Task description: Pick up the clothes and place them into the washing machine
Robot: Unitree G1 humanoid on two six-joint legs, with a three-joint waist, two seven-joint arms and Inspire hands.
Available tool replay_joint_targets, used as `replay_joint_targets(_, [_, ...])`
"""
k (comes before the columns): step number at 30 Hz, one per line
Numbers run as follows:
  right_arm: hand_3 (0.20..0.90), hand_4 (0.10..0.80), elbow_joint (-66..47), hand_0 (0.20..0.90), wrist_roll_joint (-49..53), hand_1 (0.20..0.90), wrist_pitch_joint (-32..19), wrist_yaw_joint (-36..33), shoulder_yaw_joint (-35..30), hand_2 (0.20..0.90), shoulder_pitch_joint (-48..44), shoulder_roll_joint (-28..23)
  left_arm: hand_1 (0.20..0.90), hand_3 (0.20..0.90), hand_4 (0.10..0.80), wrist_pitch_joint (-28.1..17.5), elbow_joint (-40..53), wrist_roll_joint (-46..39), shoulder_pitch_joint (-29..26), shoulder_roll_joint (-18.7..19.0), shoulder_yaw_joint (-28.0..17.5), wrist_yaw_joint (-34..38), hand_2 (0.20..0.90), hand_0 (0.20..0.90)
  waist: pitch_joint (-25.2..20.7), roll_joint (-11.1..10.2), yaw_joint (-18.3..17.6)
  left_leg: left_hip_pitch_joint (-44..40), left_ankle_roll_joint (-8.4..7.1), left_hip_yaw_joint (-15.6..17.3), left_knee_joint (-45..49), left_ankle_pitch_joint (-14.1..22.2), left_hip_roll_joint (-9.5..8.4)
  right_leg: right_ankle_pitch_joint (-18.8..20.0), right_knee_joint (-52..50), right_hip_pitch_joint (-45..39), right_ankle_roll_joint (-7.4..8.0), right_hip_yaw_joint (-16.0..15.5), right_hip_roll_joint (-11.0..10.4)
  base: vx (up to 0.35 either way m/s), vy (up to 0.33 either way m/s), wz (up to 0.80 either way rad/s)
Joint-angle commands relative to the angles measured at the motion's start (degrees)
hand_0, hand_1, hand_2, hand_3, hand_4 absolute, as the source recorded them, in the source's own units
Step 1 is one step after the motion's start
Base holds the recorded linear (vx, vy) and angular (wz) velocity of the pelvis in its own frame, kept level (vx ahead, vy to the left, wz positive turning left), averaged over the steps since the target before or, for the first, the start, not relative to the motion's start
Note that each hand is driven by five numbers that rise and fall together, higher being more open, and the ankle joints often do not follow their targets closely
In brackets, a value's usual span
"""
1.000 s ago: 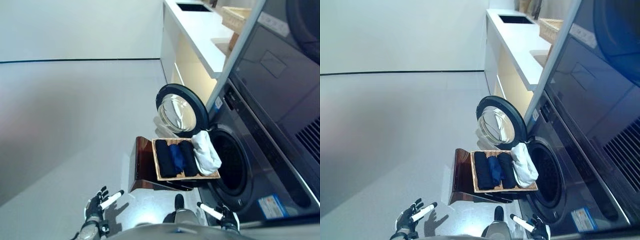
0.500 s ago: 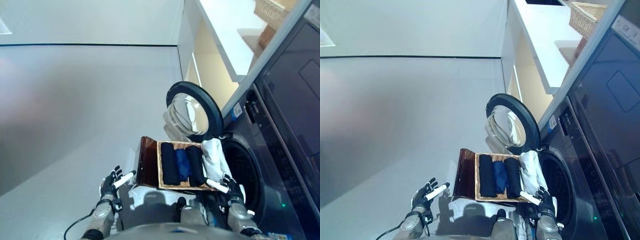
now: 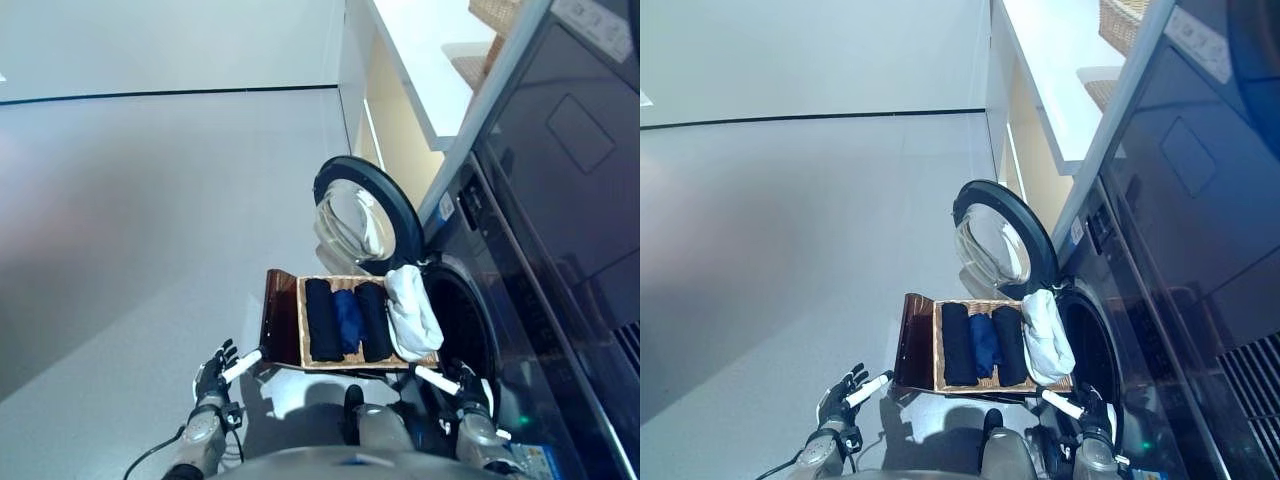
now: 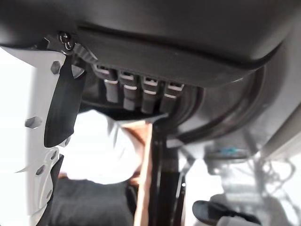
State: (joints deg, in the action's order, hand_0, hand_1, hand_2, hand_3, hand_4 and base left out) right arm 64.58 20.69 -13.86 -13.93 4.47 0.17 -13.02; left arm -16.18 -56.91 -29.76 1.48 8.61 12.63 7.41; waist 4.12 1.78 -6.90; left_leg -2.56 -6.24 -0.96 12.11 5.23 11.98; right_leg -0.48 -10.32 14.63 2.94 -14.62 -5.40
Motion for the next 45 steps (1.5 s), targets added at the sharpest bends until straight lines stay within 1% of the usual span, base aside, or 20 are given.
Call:
replay_joint_targets(1, [0.9, 0.8, 0.7, 0.9, 0.8, 0.9, -3.3, -2.7, -1.9, 0.9, -2.9, -4.2, 0.9, 0.9, 0.8, -3.6, 2.9, 0.1, -3.7, 1.1, 0.7, -0.5, 0.9, 0.9, 0.0, -1.7, 0.5, 2.7, 1.28, 0.4, 2.3, -10.0, 0.28, 1.9, 4.5, -4.8, -0.36, 3.3, -0.6, 0.154, -0.09, 0.06])
replay_joint_targets(2, [0.9, 0.8, 0.3, 0.9, 0.8, 0.9, -3.3, -2.9, -1.7, 0.9, -3.4, -4.4, 0.9, 0.9, 0.8, -3.5, 2.7, 0.1, -4.0, 1.2, 0.6, -0.2, 0.9, 0.9, 0.7, -3.2, 1.3, 7.8, 2.2, 0.6, 1.3, -8.3, -1.36, 1.3, 5.3, -6.5, -0.43, 4.6, -0.8, 0.13, -0.066, 0.13])
replay_joint_targets(3, [0.9, 0.8, 0.3, 0.9, 0.8, 0.9, -3.3, -2.9, -1.7, 0.9, -3.4, -4.4, 0.9, 0.9, 0.8, -3.5, 2.7, 0.1, -4.0, 1.2, 0.6, -0.2, 0.9, 0.9, 0.8, -3.2, 1.5, 7.8, 2.26, 0.7, 1.8, -7.9, -1.32, 1.2, 5.2, -6.6, -0.36, 4.7, -0.8, 0.13, -0.069, 0.26])
replay_joint_targets(5, [0.9, 0.8, 0.0, 0.9, 0.7, 0.9, -3.4, -3.2, -1.0, 0.9, -4.2, -4.6, 0.9, 0.9, 0.8, -3.7, 2.6, -0.4, -4.2, 1.6, 0.1, 0.1, 0.9, 0.9, 1.8, -4.1, 2.6, 12.1, 2.01, 0.9, -0.4, -7.3, -2.75, 0.7, 5.8, -8.1, -0.05, 6.4, -0.4, 0.127, -0.029, 0.02])
replay_joint_targets(6, [0.9, 0.8, 0.1, 0.9, 0.7, 0.9, -3.5, -3.3, -0.8, 0.9, -4.5, -4.6, 0.9, 0.9, 0.8, -3.8, 2.3, -0.5, -4.2, 1.7, 0.1, 0.2, 0.9, 0.9, 2.4, -4.1, 3.4, 13.4, 1.68, 0.9, -1.4, -7.9, -3.08, 0.3, 6.0, -9.0, 0.13, 7.1, -0.1, 0.194, 0.009, -0.37])
replay_joint_targets(7, [0.9, 0.8, 0.2, 0.9, 0.6, 0.9, -3.5, -3.6, -0.5, 0.9, -4.9, -4.7, 0.9, 0.9, 0.8, -4.0, 2.3, -0.9, -3.9, 1.8, -0.1, 0.3, 0.9, 0.9, 2.8, -3.5, 4.4, 15.9, 1.07, 0.0, -3.7, -10.7, -3.66, 0.2, 6.2, -9.8, 0.41, 8.0, 0.8, 0.207, 0.037, -1.04])
replay_joint_targets(8, [0.9, 0.8, 0.4, 0.9, 0.6, 0.9, -3.5, -3.7, -0.4, 0.9, -5.1, -4.8, 0.9, 0.9, 0.8, -4.0, 1.8, -1.3, -3.8, 1.7, -0.2, 0.2, 0.9, 0.9, 3.3, -3.1, 5.1, 16.5, 0.75, -0.6, -5.3, -12.0, -3.93, -0.2, 6.3, -10.8, 0.47, 9.1, 1.4, 0.216, 0.058, -1.27])
replay_joint_targets(10, [0.9, 0.8, 0.4, 0.9, 0.3, 0.9, -3.7, -4.1, 0.2, 0.9, -5.5, -5.1, 0.9, 0.9, 0.8, -4.5, 1.8, -2.0, -3.3, 1.6, -0.5, 0.2, 0.9, 0.9, 4.2, -1.8, 6.7, 18.6, 0.51, -2.7, -10.5, -15.8, -4.14, -1.9, 6.1, -13.1, 0.61, 11.8, 2.6, 0.294, 0.084, -0.94])
replay_joint_targets(12, [0.9, 0.8, 0.3, 0.9, 0.1, 0.9, -3.7, -4.1, 0.4, 0.9, -5.7, -5.1, 0.9, 0.9, 0.8, -4.6, 1.6, -2.2, -3.0, 1.4, -0.7, 0.3, 0.9, 0.9, 4.3, -1.2, 7.1, 18.0, 0.3, -2.7, -12.6, -16.8, -4.13, -3.1, 6.1, -14.7, 1.04, 13.3, 2.9, 0.249, 0.085, -0.78])
replay_joint_targets(13, [0.9, 0.8, 0.1, 0.9, 0.2, 0.9, -3.7, -4.3, 0.4, 0.9, -5.8, -5.1, 0.9, 0.9, 0.8, -4.8, 1.7, -2.4, -3.0, 1.4, -0.8, 0.5, 0.9, 0.9, 4.3, -0.9, 7.2, 18.1, 0.27, -1.7, -12.4, -17.2, -4.17, -3.6, 6.2, -15.5, 1.29, 13.6, 2.6, 0.198, 0.096, -0.86])
replay_joint_targets(15, [0.9, 0.8, 0.3, 0.9, 0.7, 0.9, -3.7, -4.2, 0.3, 0.9, -6.0, -4.8, 0.9, 0.9, 0.8, -4.9, 1.7, -2.7, -3.5, 1.4, -0.7, 0.4, 0.9, 0.9, 4.0, -0.8, 7.0, 18.1, 0.77, 0.5, -9.3, -15.2, -4.22, -4.7, 5.9, -16.9, 1.64, 13.9, 1.6, 0.176, 0.114, -0.4])
replay_joint_targets(19, [0.9, 0.8, 1.3, 0.9, 1.0, 0.9, -3.5, -3.9, 0.1, 0.9, -6.6, -4.0, 0.9, 0.9, 0.8, -5.1, 1.6, -2.6, -3.8, 1.7, -0.6, 0.6, 0.9, 0.9, 3.0, -0.9, 7.4, 17.4, 2.5, 1.9, -5.5, -11.5, -6.42, -4.9, 5.7, -18.9, 3.05, 15.2, -1.7, 0.174, 0.123, -0.14])
replay_joint_targets(20, [0.9, 0.8, 1.3, 0.9, 1.0, 0.9, -3.5, -3.9, 0.1, 0.9, -6.6, -3.9, 0.9, 0.9, 0.8, -5.1, 1.6, -2.6, -3.8, 1.7, -0.6, 0.6, 0.9, 0.9, 3.0, -0.9, 7.4, 17.3, 2.53, 1.9, -5.4, -11.4, -6.45, -4.9, 5.7, -18.9, 3.08, 15.2, -1.7, 0.128, 0.1, -0.24])
replay_joint_targets(23, [0.9, 0.8, 0.5, 0.9, 0.9, 0.9, -3.1, -3.7, 0.2, 0.9, -7.1, -3.6, 0.9, 0.9, 0.8, -5.5, 3.0, -2.2, -4.4, 2.5, -0.6, 1.1, 0.9, 0.9, 2.3, -1.0, 7.4, 17.8, 3.52, 3.8, -4.4, -10.1, -7.63, -4.3, 5.5, -18.1, 4.29, 16.0, -3.8, 0.115, 0.115, -0.33])
replay_joint_targets(26, [0.9, 0.8, 0.4, 0.9, 0.8, 0.9, -2.9, -3.9, 0.7, 0.9, -8.0, -3.4, 0.9, 0.9, 0.8, -5.9, 5.3, -2.2, -4.6, 2.9, -0.5, 1.4, 0.9, 0.9, 2.6, -0.8, 7.5, 19.2, 4.3, 4.3, -4.0, -9.3, -8.57, -3.8, 5.5, -16.5, 5.08, 15.9, -5.1, 0.055, 0.107, -0.25])
replay_joint_targets(28, [0.9, 0.8, -0.8, 0.9, 0.7, 0.9, -2.9, -4.2, 1.5, 0.9, -8.6, -3.1, 0.9, 0.9, 0.8, -6.1, 6.4, -2.3, -4.5, 3.2, -0.3, 1.7, 0.9, 0.9, 2.8, -0.7, 7.4, 20.2, 4.72, 4.5, -4.5, -9.1, -9.26, -2.4, 5.6, -14.8, 5.78, 15.9, -5.9, 0.015, 0.112, -0.02])
replay_joint_targets(35, [0.9, 0.8, -1.2, 0.9, 0.0, 0.9, -2.8, -4.3, 2.6, 0.9, -8.4, -2.2, 0.9, 0.9, 0.8, -5.7, 3.8, -2.9, -4.3, 2.7, -0.1, 1.2, 0.9, 0.9, 3.2, -1.5, 7.1, 19.8, 5.39, 4.4, -5.4, -8.5, -10.24, -0.5, 5.6, -14.5, 6.51, 14.9, -6.7, 0.018, 0.037, 0.06])
replay_joint_targets(39, [0.9, 0.8, -2.6, 0.9, 0.2, 0.9, -2.6, -4.7, 1.6, 0.9, -7.4, -2.9, 0.9, 0.9, 0.8, -5.6, 4.1, -2.9, -4.4, 2.4, 0.7, 0.9, 0.9, 0.9, 2.7, -1.9, 6.3, 19.6, 5.28, 6.9, -6.5, -9.2, -11.1, 1.7, 4.9, -14.4, 7.08, 13.2, -7.4, 0.006, 0.038, 0.21])
replay_joint_targets(42, [0.9, 0.8, -2.2, 0.9, 0.4, 0.9, -2.6, -4.9, 1.1, 0.9, -7.6, -3.3, 0.9, 0.9, 0.8, -5.5, 4.4, -2.5, -4.2, 2.4, 1.0, 0.9, 0.9, 0.9, 2.5, -2.2, 6.2, 18.5, 6.16, 6.9, -5.9, -7.3, -11.86, 2.2, 3.1, -13.8, 7.57, 12.8, -8.5, 0.017, 0.096, 0.06])
replay_joint_targets(45, [0.9, 0.8, -3.1, 0.9, 0.4, 0.9, -2.5, -4.8, 0.9, 0.9, -7.6, -3.4, 0.9, 0.9, 0.8, -5.4, 4.8, -2.3, -4.1, 2.6, 0.4, 0.7, 0.9, 0.9, 2.7, -2.4, 5.8, 16.0, 7.61, 7.5, -5.7, -5.4, -12.77, 6.0, -3.7, -11.5, 7.7, 12.9, -10.3, 0.034, 0.123, -0.12])
